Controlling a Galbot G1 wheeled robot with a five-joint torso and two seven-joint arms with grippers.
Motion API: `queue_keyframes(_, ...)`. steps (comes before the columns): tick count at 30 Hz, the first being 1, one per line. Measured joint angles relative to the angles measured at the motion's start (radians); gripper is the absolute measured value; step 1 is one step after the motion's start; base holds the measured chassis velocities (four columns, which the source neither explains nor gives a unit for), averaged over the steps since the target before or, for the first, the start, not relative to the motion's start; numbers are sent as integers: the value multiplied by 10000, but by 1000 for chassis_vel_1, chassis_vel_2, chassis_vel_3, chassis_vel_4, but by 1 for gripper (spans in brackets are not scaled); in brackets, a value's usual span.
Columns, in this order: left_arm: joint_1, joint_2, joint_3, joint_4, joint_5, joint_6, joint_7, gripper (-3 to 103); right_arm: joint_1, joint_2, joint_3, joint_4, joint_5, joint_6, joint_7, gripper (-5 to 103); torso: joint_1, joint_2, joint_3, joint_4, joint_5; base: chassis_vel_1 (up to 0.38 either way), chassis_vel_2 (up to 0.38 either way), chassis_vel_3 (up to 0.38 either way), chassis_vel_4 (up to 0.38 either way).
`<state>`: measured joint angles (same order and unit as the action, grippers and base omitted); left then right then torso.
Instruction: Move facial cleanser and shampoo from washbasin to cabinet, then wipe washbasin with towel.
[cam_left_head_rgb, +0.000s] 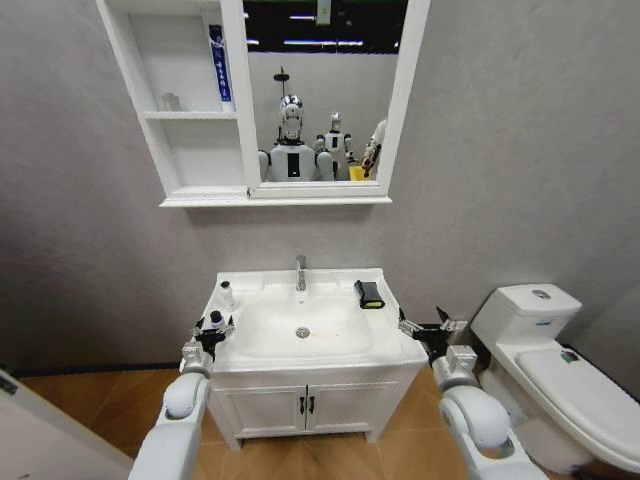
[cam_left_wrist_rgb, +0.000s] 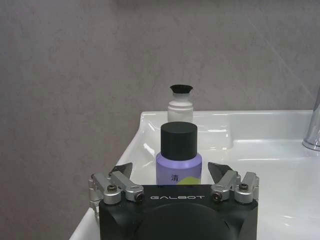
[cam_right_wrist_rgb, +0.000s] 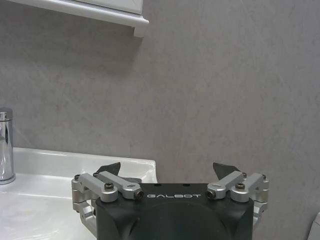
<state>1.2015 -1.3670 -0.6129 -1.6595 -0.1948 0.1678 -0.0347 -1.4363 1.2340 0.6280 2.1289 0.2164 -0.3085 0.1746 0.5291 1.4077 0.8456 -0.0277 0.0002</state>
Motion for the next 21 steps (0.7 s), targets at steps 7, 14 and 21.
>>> queue_keyframes(7,205,-32,-81,-56,50,-13,11,64,36,-37,-20,-15,24,35,8,100,0,0,0,1,0,0,0,0,0)
queue_keyframes(14,295,-37,-57,-489,38,-2,-49,43,-25,-62,-35,12,-31,63,14,100,0,0,0,0,-1,0,0,0,0)
queue_keyframes(21,708,629,6,-2242,-437,682,-625,43,-8,-17,-156,71,-102,43,14,100,-1,0,-1,0,2,0,0,0,0)
